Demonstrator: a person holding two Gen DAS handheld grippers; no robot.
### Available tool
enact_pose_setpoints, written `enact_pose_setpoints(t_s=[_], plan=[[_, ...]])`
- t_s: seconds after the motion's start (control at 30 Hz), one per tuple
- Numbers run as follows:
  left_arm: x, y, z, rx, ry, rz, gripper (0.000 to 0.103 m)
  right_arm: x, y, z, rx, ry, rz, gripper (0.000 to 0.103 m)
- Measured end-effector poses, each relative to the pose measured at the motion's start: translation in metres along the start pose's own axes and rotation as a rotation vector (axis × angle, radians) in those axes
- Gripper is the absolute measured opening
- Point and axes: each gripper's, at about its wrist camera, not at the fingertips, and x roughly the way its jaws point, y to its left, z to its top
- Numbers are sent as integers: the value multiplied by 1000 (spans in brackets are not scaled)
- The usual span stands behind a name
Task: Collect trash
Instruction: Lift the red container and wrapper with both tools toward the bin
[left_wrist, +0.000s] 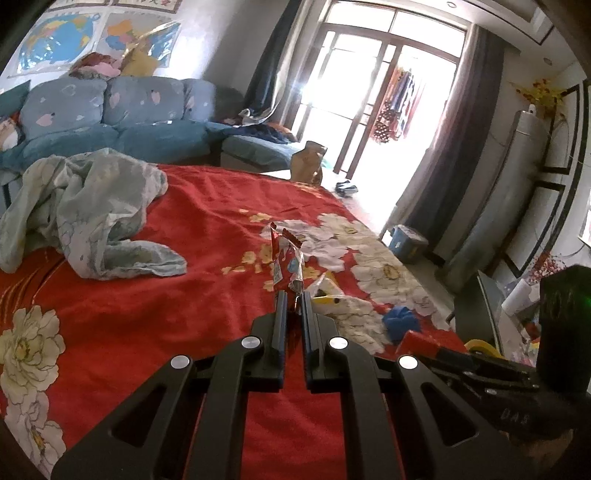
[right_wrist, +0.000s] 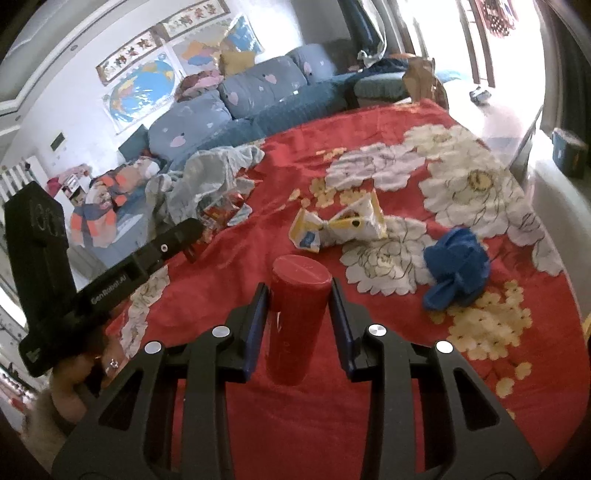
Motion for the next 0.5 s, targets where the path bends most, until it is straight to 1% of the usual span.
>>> enact_pose_setpoints(t_s=[0.23,0.5], plan=[[-3,-20,1,27,-5,-30,7,-21,-10,7,0,-45,-23,26],[0,-46,-1,66,7,-65,7,-45,-31,13,29,-93,-56,26]])
